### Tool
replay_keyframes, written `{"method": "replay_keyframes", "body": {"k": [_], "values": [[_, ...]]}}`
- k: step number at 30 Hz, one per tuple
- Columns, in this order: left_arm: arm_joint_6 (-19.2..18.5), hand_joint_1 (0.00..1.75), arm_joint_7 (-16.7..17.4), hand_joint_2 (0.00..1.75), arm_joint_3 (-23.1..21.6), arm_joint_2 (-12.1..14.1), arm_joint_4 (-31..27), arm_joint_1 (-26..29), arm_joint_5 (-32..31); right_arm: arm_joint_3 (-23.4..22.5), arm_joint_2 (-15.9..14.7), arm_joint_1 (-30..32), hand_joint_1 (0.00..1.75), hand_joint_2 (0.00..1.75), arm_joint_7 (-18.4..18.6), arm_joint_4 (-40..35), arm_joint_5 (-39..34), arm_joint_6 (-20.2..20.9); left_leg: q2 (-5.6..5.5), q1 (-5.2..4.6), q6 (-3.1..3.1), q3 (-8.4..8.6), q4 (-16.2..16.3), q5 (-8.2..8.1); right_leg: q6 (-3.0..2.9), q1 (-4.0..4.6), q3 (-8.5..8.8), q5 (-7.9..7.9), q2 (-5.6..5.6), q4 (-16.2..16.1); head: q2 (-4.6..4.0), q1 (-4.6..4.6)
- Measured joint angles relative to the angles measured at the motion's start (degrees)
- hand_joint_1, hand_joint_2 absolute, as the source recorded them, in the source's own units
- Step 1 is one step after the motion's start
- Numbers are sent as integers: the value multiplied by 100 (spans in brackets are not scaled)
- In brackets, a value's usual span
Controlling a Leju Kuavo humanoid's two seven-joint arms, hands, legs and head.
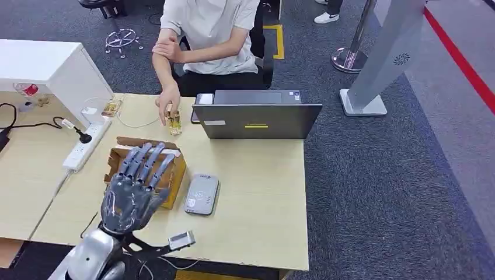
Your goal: Pass the card to the sensor for recognition and then transmit it.
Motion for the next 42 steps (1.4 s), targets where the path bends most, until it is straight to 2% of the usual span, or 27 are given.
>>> {"method": "replay_keyframes", "body": {"k": [2,5,7,10,16,19,22,24,30,33,38,42], "values": [[-614,0,329,175,-78,224,-187,370,144,-94,0,4,0,175,-46,-2,-26,39,0,3,-1,1,-2,0,-1,2,0,0,0,1,0,0],[-939,0,651,175,-89,619,-325,878,536,-201,0,21,0,175,-48,-2,-20,79,-3,5,-6,1,-4,5,-2,4,0,-1,-7,5,0,0],[-1148,0,853,175,-89,773,-338,1121,745,-225,0,22,0,175,-26,-2,4,79,-5,5,-7,1,-5,5,-3,4,1,-1,-10,6,0,0],[-1260,0,1127,175,-68,946,-338,1394,754,-258,0,25,0,175,-6,-2,52,79,-7,5,-7,0,-5,6,-3,4,2,-1,-13,7,0,0],[-1155,0,1324,175,-2,975,-338,1564,583,-312,0,25,0,175,11,-2,85,61,-19,3,-6,-1,-4,6,-2,4,8,-1,-24,5,0,0],[-811,0,1271,175,57,878,-336,1539,419,-315,0,26,0,175,18,-2,138,61,-20,2,-6,0,-2,6,-1,3,8,0,-27,3,0,0],[-434,0,1064,175,221,607,-246,1348,315,-315,0,20,0,175,37,-2,228,61,-31,2,-3,0,-2,8,-1,3,12,0,-40,2,0,2],[-344,0,970,175,352,447,-137,1193,295,-315,0,11,0,175,59,-2,260,63,-31,2,-3,1,-1,8,-2,2,13,1,-41,3,0,0],[-371,0,716,175,678,10,491,703,273,-315,0,-1,0,175,114,-2,409,85,-33,4,-6,2,-1,15,-5,3,13,3,-41,4,0,0],[-517,0,653,175,746,-157,810,495,216,-315,0,-4,0,175,120,-2,442,83,-33,4,-6,2,-1,15,-5,3,13,3,-42,4,0,0],[-712,0,653,175,759,-328,1194,297,168,-315,0,-5,0,175,136,-2,479,81,-33,3,-6,0,-1,15,-4,3,12,3,-41,4,0,2],[-690,0,699,175,759,-429,1459,138,37,-315,0,-9,0,175,151,-2,523,83,-33,3,-6,1,-1,15,-4,3,11,3,-41,3,0,0]]}}
